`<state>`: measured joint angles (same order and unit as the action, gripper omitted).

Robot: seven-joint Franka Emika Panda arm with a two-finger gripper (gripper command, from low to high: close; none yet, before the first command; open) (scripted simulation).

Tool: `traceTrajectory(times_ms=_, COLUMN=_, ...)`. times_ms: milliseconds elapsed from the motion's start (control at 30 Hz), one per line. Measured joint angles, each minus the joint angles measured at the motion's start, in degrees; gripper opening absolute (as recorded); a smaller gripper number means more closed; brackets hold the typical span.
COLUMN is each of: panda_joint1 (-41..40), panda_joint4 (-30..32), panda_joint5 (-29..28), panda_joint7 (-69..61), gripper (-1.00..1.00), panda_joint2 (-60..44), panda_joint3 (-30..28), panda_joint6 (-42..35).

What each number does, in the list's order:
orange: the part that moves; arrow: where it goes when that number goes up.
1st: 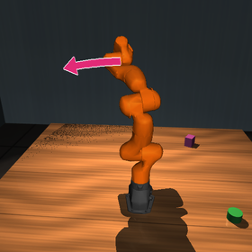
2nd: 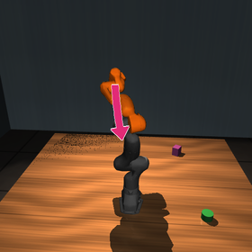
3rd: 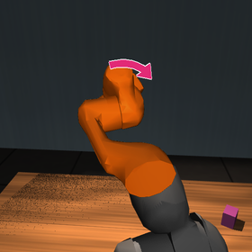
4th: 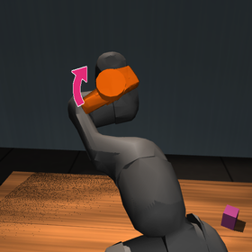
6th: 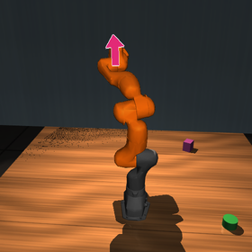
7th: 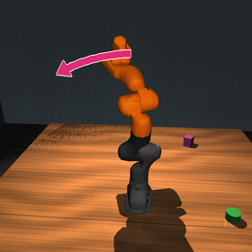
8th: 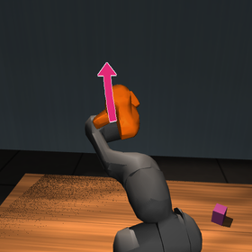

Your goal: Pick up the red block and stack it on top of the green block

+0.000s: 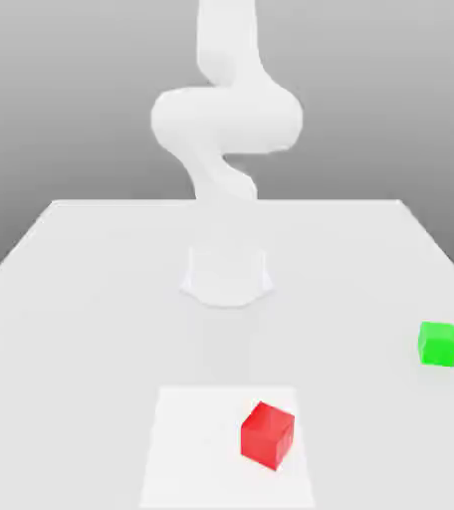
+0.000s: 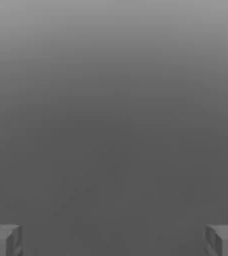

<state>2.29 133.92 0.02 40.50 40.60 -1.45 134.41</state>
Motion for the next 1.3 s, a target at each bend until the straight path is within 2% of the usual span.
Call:
traceTrajectory(times_ms=467, panda_joint1=10.9, panda_joint4=12.1, panda_joint5=1.8, panda_joint7=-31.3, gripper=0.00, panda_joint2=-29.4, panda_joint3=-6.7, panda_joint6=14.9)
traceTrajectory(times_ms=700, panda_joint1=12.7, panda_joint4=17.9, panda_joint5=2.0, panda_joint7=-46.1, gripper=0.00, panda_joint2=-43.9, panda_joint3=-6.2, panda_joint6=22.4)
traceTrajectory(times_ms=900, panda_joint1=10.4, panda_joint4=17.1, panda_joint5=5.2, panda_joint7=-50.3, gripper=0.00, panda_joint2=-56.3, panda_joint3=-3.1, panda_joint6=32.3)
traceTrajectory(times_ms=933, panda_joint1=10.0, panda_joint4=16.9, panda_joint5=5.6, panda_joint7=-50.6, gripper=-1.00, panda_joint2=-57.6, panda_joint3=-2.7, panda_joint6=33.3)
traceTrajectory(times_ms=1133, panda_joint1=9.8, panda_joint4=16.8, panda_joint5=5.7, panda_joint7=-50.7, gripper=-1.00, panda_joint2=-58.2, panda_joint3=-2.5, panda_joint6=33.7)
traceTrajectory(times_ms=1300, panda_joint1=10.9, panda_joint4=18.0, panda_joint5=2.9, panda_joint7=-48.6, gripper=-1.00, panda_joint2=-50.4, panda_joint3=-4.2, panda_joint6=27.1)
